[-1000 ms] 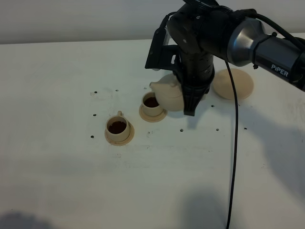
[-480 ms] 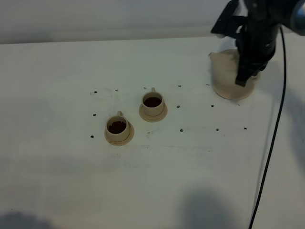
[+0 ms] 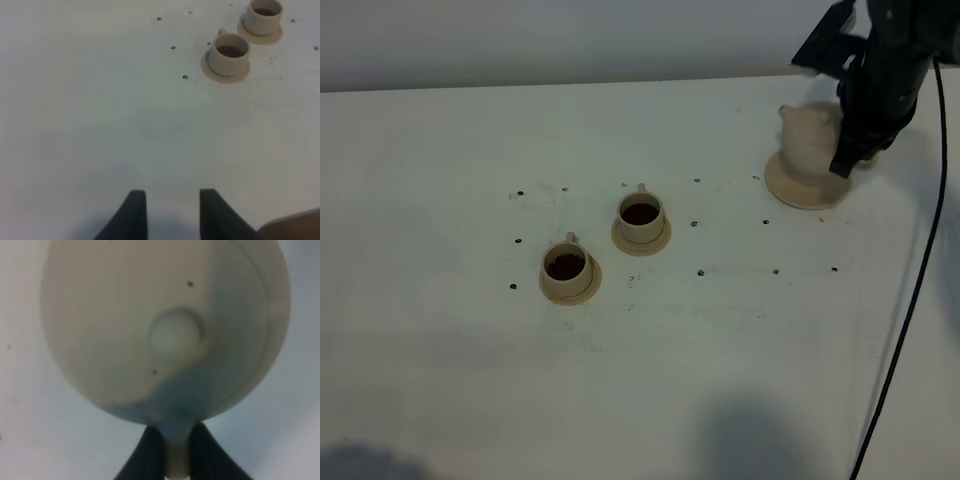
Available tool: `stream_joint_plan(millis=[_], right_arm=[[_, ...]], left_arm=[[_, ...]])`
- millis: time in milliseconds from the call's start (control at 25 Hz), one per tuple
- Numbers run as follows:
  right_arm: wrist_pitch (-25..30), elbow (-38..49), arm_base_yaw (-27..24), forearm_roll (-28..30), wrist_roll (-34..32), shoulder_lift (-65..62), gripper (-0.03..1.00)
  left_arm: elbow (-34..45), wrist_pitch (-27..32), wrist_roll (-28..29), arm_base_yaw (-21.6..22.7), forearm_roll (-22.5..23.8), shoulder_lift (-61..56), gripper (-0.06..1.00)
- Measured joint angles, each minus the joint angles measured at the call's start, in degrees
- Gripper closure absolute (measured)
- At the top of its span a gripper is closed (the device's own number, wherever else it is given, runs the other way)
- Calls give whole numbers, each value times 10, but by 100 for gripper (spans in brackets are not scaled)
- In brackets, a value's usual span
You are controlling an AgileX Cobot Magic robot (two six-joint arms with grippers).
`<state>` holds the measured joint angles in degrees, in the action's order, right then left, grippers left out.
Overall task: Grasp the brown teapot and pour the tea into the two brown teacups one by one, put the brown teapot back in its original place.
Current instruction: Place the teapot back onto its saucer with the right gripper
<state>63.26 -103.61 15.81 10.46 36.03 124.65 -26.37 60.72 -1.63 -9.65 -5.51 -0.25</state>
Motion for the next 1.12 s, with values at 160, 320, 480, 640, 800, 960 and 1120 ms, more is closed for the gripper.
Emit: stream_joint_plan(millis=[160, 320, 480, 640, 800, 960, 1120], right_arm=[[-11, 0, 0, -12, 0, 25, 86], [-22, 0, 0, -21, 0, 33, 86], [-26, 0, 0, -21, 0, 36, 86], [-25, 0, 0, -17, 0, 36, 86], [-25, 0, 0, -5, 0, 36, 86], [-25, 0, 0, -1, 0, 36, 86], [-25, 0, 0, -1, 0, 36, 85]], left_arm=[[0, 0, 0, 0, 0, 0, 70], [0, 0, 0, 0, 0, 0, 70], [0, 0, 0, 0, 0, 0, 70], [0, 0, 0, 0, 0, 0, 70], [0, 0, 0, 0, 0, 0, 70], [0, 0, 0, 0, 0, 0, 70], [0, 0, 0, 0, 0, 0, 70]])
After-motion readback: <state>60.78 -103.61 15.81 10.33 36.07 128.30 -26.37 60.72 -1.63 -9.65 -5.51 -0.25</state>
